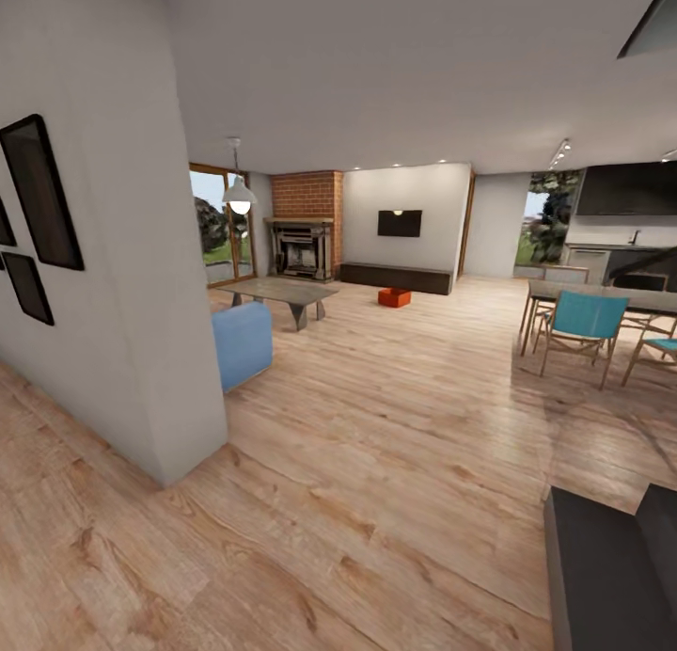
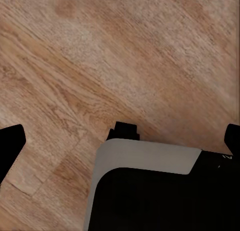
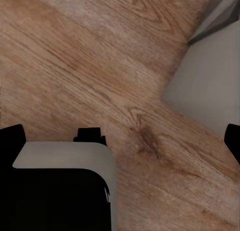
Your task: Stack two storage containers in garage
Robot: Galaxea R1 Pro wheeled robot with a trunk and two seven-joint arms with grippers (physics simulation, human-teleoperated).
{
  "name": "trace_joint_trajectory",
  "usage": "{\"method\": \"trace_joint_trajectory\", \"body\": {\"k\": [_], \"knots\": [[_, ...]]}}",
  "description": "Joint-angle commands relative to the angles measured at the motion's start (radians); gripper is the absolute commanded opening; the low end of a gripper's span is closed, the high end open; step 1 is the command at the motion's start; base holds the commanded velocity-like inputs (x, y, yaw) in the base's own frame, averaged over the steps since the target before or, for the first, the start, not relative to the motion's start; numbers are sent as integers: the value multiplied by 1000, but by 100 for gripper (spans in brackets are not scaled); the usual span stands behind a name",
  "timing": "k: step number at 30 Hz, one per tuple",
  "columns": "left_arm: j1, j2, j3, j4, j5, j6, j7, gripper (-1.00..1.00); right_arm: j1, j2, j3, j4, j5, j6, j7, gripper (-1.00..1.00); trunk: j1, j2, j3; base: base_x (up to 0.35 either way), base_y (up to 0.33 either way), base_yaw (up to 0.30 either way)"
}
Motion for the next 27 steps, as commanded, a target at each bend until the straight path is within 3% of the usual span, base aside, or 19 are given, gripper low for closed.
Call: {"method": "trace_joint_trajectory", "body": {"k": [1, 11, 27], "knots": [[-1, 0, -8, 1, 9, -3, 2, 100, -1, 1, 8, 3, -8, -5, 0, 100, 1, -1, -1, 325, 34, 0], [-1, 0, -8, 1, 9, -3, 2, 100, -1, 1, 8, 3, -8, -6, 0, 100, 1, -1, -1, 325, 67, -43], [-1, 0, -8, 1, 9, -3, 2, 100, -1, 1, 8, 3, -8, -6, 0, 100, 1, -1, -1, 325, 78, -226]]}}
